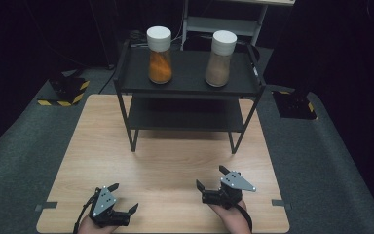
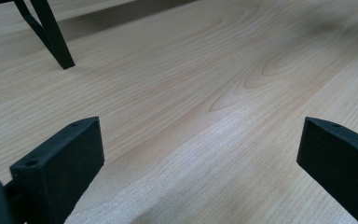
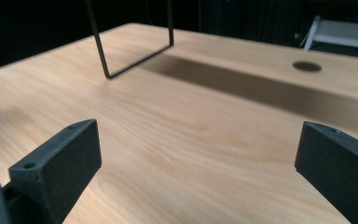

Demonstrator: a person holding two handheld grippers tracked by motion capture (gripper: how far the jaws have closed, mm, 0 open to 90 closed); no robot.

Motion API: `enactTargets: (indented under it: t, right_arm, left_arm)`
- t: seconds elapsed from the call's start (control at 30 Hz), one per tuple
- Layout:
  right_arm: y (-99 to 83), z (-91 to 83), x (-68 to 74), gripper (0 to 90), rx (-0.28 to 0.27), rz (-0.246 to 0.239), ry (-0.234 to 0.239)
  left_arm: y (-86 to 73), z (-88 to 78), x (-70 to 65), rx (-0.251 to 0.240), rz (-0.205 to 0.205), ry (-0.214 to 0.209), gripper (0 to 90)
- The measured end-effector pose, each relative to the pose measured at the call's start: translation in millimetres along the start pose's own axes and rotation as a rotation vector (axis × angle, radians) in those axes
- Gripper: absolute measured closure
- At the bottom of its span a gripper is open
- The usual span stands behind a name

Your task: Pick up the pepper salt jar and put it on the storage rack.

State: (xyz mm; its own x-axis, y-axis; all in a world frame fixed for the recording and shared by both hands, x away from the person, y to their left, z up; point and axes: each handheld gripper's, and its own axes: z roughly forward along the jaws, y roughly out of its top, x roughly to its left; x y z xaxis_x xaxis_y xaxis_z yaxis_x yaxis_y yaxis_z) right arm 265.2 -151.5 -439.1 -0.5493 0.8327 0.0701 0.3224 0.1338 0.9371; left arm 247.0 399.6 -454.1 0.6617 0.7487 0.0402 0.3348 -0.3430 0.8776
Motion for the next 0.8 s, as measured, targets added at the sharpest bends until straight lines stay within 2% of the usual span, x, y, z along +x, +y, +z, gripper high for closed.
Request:
enactTargets:
  t: [0.23, 0.43, 0.53, 0.63, 0.73, 0.8]
  right_arm:
    - [-15.3, 3.9, -2.0, 0.0, 0.033, 0.006, -0.028]
    - [-21.9, 3.4, 0.8, 0.0, 0.055, -0.036, -0.055]
    - [-23.6, 4.5, 1.5, 0.0, 0.074, -0.042, -0.058]
    - [-25.6, 5.5, 1.3, 0.0, 0.088, -0.046, -0.056]
    - [-28.6, 4.6, 0.7, 0.0, 0.091, -0.052, -0.052]
    - [-31.0, 2.4, 1.5, 0.0, 0.079, -0.066, -0.054]
  left_arm:
    - [1.2, 3.9, 2.1, -0.006, -0.008, -0.008, 0.7]
    - [0.1, 6.4, 4.2, -0.022, -0.001, -0.003, 0.6]
    - [0.4, 7.6, 4.3, -0.024, -0.01, -0.01, 0.6]
    - [0.8, 7.2, 0.8, -0.021, -0.001, 0.002, 0.6]
    - [1.1, 6.9, 1.1, -0.019, 0.013, -0.006, 0.5]
    - [1.1, 7.0, 0.9, -0.018, 0.008, -0.001, 0.5]
